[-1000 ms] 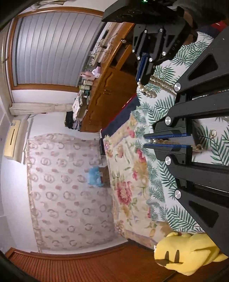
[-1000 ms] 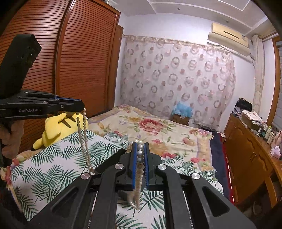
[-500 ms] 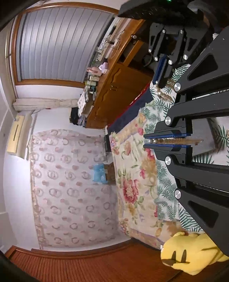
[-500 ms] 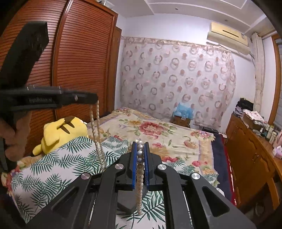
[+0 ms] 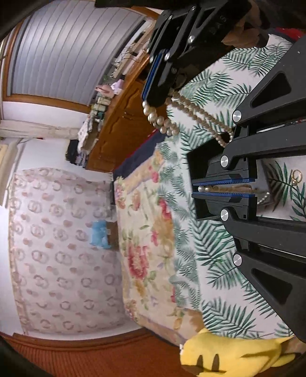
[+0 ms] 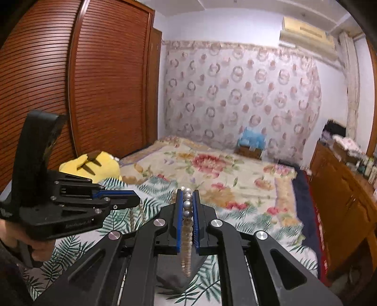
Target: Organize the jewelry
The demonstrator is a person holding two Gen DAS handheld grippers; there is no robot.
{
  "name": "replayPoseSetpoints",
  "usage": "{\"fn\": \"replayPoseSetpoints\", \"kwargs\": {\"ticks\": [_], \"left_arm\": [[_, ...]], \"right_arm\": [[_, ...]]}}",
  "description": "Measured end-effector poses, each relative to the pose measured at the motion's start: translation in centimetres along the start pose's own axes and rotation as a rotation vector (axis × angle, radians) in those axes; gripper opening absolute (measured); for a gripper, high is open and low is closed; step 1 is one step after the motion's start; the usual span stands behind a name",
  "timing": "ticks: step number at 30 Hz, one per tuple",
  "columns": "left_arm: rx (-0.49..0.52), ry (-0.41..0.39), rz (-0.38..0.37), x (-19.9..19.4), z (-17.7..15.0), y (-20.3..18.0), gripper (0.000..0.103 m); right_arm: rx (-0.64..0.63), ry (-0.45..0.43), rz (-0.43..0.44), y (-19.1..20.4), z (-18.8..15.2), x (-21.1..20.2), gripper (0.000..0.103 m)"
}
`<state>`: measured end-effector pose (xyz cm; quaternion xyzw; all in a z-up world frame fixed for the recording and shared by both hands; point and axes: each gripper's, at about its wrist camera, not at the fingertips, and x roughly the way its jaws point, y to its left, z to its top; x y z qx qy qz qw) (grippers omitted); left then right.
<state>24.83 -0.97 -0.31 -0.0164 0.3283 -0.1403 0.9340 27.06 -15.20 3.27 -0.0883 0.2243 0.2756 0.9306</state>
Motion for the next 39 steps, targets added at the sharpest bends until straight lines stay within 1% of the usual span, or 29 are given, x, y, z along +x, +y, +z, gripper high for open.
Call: {"fn": "replayPoseSetpoints", "kwargs": {"ticks": [5, 6, 8, 11, 12, 14, 16, 20, 23, 27, 29, 32, 35, 36, 38, 39], "left_arm": [[0.001, 0.022, 0.007, 0.4, -1.3, 0.0, 0.005], [0.004, 0.024, 0.008, 0.4, -1.5, 0.0, 0.012], [0.008, 0.032, 0.004, 0.4, -1.9, -0.1, 0.019], [0.019, 0.044, 0.012, 0.4, -2.6, -0.1, 0.022], [0.019, 0.045, 0.013, 0.3, -2.8, -0.1, 0.027], [0.017, 0.041, 0.014, -0.1, -3.5, 0.0, 0.032], [0.016, 0.043, 0.014, -0.5, -4.3, 0.3, 0.035], [0.021, 0.045, 0.027, -1.5, -5.8, 0.5, 0.041], [0.016, 0.048, 0.03, -2.2, -6.8, 0.8, 0.044], [0.008, 0.055, 0.03, -3.2, -8.3, 0.8, 0.048], [0.009, 0.057, 0.025, -3.8, -9.2, 0.8, 0.053], [0.015, 0.059, 0.03, -4.6, -10.5, 0.3, 0.056], [0.011, 0.063, 0.023, -5.2, -11.7, 0.0, 0.066], [0.008, 0.062, 0.015, -5.3, -12.2, -0.1, 0.068], [0.007, 0.075, 0.02, -5.2, -12.9, -0.3, 0.069], [0.01, 0.083, 0.021, -5.2, -13.3, -0.4, 0.069]], "right_arm": [[0.017, 0.082, -0.001, 0.1, -2.2, 2.7, 0.009], [0.018, 0.095, 0.001, 0.2, -2.6, 3.0, 0.009], [0.022, 0.115, 0.009, 0.3, -3.6, 3.5, 0.009], [0.021, 0.139, 0.018, 0.7, -4.5, 4.0, 0.009], [0.021, 0.145, 0.016, 0.8, -4.8, 4.1, 0.009], [0.032, 0.15, 0.021, 0.8, -5.1, 4.2, 0.009], [0.041, 0.151, 0.023, 0.8, -5.4, 4.1, 0.009], [0.043, 0.143, 0.031, 0.5, -5.5, 3.4, 0.009], [0.042, 0.133, 0.031, 0.7, -5.6, 2.7, 0.012], [0.049, 0.118, 0.03, 0.9, -6.5, 0.9, 0.012], [0.049, 0.115, 0.039, 1.3, -7.3, -0.2, 0.013], [0.046, 0.113, 0.038, 2.2, -8.9, -1.7, 0.013], [0.058, 0.117, 0.048, 2.8, -10.6, -3.1, 0.013], [0.067, 0.119, 0.051, 2.9, -11.2, -3.5, 0.016], [0.089, 0.129, 0.046, 3.0, -12.6, -4.1, 0.021], [0.093, 0.136, 0.045, 3.1, -13.2, -4.3, 0.021]]}}
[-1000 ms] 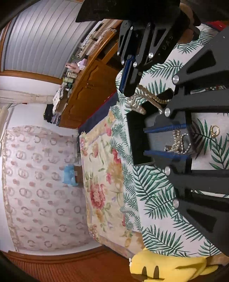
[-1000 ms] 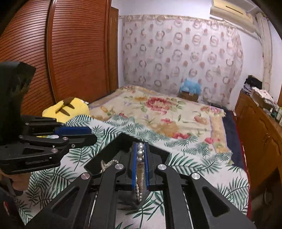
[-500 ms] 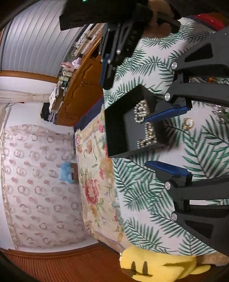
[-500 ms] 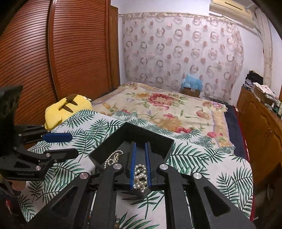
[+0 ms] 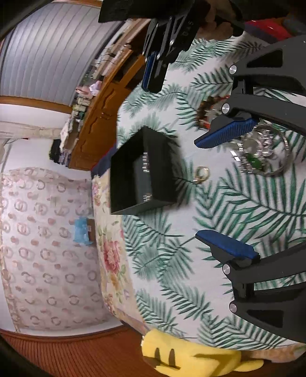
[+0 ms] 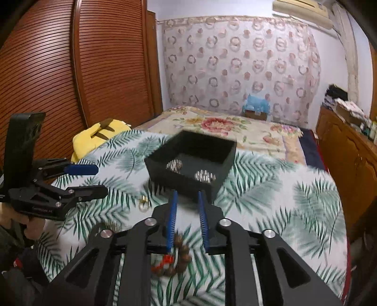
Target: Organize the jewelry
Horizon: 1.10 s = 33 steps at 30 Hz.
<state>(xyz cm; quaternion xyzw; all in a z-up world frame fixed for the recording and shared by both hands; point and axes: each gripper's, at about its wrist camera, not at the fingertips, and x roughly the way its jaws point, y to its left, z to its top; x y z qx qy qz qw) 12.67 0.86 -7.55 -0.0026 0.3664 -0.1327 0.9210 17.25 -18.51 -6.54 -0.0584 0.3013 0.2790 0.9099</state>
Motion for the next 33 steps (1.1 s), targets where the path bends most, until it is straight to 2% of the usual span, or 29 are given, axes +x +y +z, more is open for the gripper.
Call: {"fn": "replayPoseSetpoints", "kwargs": {"ticks": [9, 17, 28, 31, 33], "left_arm": [[0.01, 0.064, -0.017, 0.0, -3.9, -1.3, 0.069], [0.055, 0.103, -0.052, -0.4, -5.8, -3.5, 0.077], [0.137, 0.162, -0.006, 1.5, -6.3, -5.0, 0.077], [0.139, 0.157, 0.0, 1.5, -6.2, -4.8, 0.069], [0.135, 0.156, -0.008, 1.5, -6.2, -4.7, 0.057]], "right_arm": [[0.012, 0.052, 0.002, 1.2, -4.3, -0.9, 0.022], [0.009, 0.07, 0.007, 2.1, -5.1, -1.0, 0.022], [0.001, 0.067, 0.016, 2.6, -4.7, -1.3, 0.022], [0.0, 0.071, 0.02, 2.8, -4.7, -1.2, 0.022], [-0.003, 0.074, 0.022, 2.9, -4.8, -1.1, 0.022]]}}
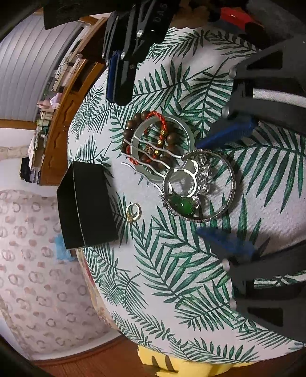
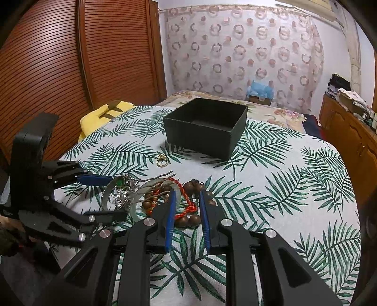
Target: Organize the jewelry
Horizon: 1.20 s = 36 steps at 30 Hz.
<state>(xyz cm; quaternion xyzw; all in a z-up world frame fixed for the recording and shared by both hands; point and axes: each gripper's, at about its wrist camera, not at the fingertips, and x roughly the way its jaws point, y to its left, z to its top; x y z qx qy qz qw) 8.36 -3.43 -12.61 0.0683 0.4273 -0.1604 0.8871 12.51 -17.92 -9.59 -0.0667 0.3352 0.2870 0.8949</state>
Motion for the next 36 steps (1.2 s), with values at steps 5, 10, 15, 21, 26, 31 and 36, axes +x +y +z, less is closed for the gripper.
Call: {"fn": "replayPoseSetpoints", "kwargs": {"ticks": [5, 10, 15, 21, 26, 31, 36], "left_arm": [[-0.008, -0.024, -0.005, -0.5, -0.2, 0.2, 0.057], [-0.028, -0.066, -0.004, -1.5, -0.2, 0.6, 0.057], [-0.052, -0.091, 0.003, -2.5, -0.1, 1.3, 0.057], [-0.071, -0.14, 0.004, -4.2, 0.7, 2.2, 0.057], [-0.071, -0.159, 0.018, -5.1, 1.1, 2.6, 0.057], [-0.082, -0.158, 0.025, -5.1, 0.7, 3.1, 0.057], [-0.094, -0.157, 0.024, -5.0, 0.4, 3.7, 0.057]], "right_arm": [[-0.002, 0.002, 0.002, 0.0, -0.1, 0.1, 0.022], [-0.001, 0.004, 0.0, 0.0, -0.2, 0.2, 0.022], [-0.001, 0.007, 0.004, 0.1, -0.2, 0.3, 0.022], [-0.007, 0.005, 0.007, 0.3, -0.1, 0.4, 0.022], [-0.004, 0.005, 0.029, 0.3, 0.6, 0.7, 0.022], [0.005, 0.028, 0.071, 0.5, 1.5, 2.3, 0.022], [0.014, 0.055, 0.081, 0.7, 2.1, 4.2, 0.034]]}}
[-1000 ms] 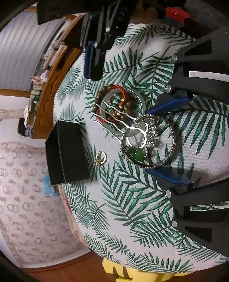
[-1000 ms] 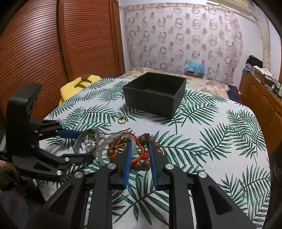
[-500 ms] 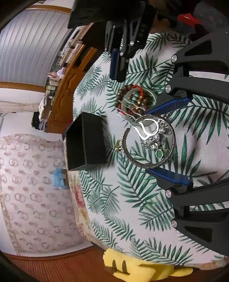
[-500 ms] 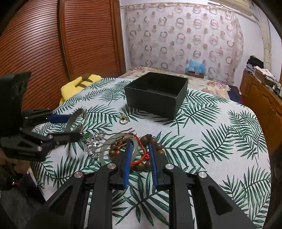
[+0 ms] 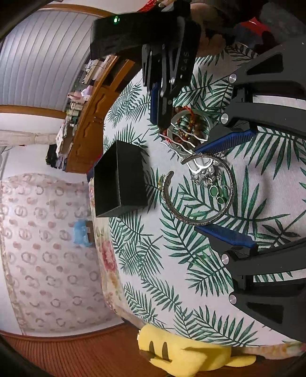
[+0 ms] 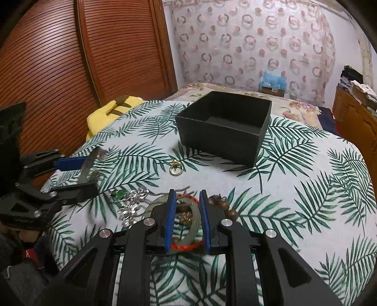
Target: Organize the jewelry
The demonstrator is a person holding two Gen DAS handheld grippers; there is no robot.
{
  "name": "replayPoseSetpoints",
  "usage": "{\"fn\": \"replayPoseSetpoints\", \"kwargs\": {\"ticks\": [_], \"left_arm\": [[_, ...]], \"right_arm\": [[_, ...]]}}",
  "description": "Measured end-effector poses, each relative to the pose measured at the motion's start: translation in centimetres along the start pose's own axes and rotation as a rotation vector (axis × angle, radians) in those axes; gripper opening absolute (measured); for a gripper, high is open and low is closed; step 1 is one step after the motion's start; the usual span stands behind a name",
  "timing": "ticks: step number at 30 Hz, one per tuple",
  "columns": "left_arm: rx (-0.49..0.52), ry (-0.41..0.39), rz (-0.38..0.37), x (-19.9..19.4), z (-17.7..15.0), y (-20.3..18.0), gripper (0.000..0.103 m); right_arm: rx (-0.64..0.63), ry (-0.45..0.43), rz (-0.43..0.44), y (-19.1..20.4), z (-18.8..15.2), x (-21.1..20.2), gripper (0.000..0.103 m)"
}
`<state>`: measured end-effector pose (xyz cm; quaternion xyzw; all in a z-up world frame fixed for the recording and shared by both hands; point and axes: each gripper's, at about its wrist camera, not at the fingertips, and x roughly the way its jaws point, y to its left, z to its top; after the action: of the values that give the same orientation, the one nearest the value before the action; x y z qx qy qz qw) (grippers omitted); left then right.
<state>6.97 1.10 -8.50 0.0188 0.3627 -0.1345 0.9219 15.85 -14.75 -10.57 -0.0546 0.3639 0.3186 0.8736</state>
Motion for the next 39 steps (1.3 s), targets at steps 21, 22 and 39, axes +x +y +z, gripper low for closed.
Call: {"fn": "replayPoseSetpoints", "kwargs": {"ticks": [21, 22, 39], "left_arm": [[-0.033, 0.002, 0.011, -0.2, -0.9, 1.3, 0.057], [-0.033, 0.001, 0.01, -0.3, -0.9, 1.3, 0.057], [-0.051, -0.02, 0.021, -1.3, -0.6, 2.0, 0.057]], "right_arm": [[-0.093, 0.065, -0.027, 1.1, 0.6, 2.4, 0.022], [-0.09, 0.049, -0.023, 1.0, 0.7, 2.0, 0.02], [-0.105, -0.04, 0.036, 4.2, 2.4, -1.2, 0.006]]}}
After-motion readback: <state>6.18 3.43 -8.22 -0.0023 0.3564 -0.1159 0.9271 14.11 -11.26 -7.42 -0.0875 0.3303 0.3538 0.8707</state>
